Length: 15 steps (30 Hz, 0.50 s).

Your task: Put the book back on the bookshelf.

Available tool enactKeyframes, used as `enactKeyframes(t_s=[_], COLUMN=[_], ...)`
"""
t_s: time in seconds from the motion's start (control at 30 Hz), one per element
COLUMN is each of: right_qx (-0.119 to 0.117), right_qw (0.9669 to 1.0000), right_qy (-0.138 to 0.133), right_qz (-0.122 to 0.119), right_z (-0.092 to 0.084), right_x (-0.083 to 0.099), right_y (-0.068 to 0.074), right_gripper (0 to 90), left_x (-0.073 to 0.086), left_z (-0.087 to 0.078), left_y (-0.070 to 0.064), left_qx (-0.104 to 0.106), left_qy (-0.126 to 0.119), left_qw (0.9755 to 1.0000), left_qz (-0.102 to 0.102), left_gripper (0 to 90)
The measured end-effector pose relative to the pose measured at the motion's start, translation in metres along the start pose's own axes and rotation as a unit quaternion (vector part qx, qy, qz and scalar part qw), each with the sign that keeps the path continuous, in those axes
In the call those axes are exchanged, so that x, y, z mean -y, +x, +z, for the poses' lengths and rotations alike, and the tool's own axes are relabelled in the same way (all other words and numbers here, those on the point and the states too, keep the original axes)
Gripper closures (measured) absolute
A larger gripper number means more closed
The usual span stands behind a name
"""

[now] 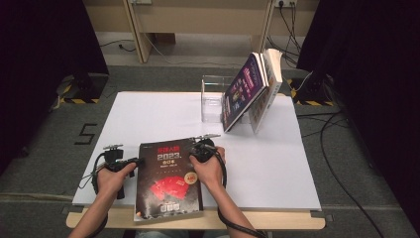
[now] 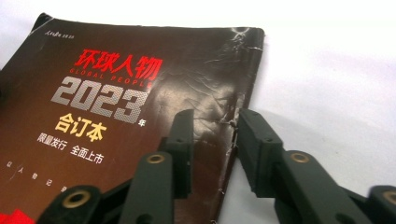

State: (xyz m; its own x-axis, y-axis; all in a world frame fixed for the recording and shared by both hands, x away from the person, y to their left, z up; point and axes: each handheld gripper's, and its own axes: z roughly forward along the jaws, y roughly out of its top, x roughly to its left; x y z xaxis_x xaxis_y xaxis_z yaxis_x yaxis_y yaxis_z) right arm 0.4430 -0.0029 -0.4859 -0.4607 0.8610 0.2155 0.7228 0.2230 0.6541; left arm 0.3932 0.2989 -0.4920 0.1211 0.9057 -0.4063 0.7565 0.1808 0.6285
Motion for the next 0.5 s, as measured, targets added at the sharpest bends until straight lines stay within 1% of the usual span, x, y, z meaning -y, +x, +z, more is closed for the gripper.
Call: enactKeyframes(t_s=[0.1, 0.17, 0.23, 0.47, 0.5], right_qx=[0.001, 0.002, 0.004, 0.005, 0.006], right_qw=[1.0, 1.0, 1.0, 0.9999, 0.9998], right_qy=[0.004, 0.003, 0.006, 0.014, 0.017], right_qz=[0.005, 0.0, 0.004, 0.007, 0.011], right_z=[-0.0007, -0.0008, -0.0019, -0.0059, -0.0065], right_x=[-0.0003, -0.0004, 0.0, 0.0021, 0.0024], right_y=[-0.0004, -0.0007, -0.0003, 0.0, 0.0006], right_gripper=[72.1, 72.8, 73.6, 74.2, 74.2], left_x=[-0.0007, -0.0011, -0.0014, -0.0022, -0.0024], left_z=[0.0001, 0.0004, 0.0009, 0.0029, 0.0031], left_y=[0.0005, 0.0006, 0.0004, -0.001, -0.0011], left_qx=[0.001, 0.001, 0.001, 0.0, 0.001], left_qy=[0.002, 0.002, 0.001, 0.0, 0.0], left_qw=[1.0, 1.0, 1.0, 1.0, 1.0], left_qz=[-0.003, -0.004, -0.006, 0.0, 0.002], left_gripper=[59.8, 60.1, 60.2, 60.8, 60.8])
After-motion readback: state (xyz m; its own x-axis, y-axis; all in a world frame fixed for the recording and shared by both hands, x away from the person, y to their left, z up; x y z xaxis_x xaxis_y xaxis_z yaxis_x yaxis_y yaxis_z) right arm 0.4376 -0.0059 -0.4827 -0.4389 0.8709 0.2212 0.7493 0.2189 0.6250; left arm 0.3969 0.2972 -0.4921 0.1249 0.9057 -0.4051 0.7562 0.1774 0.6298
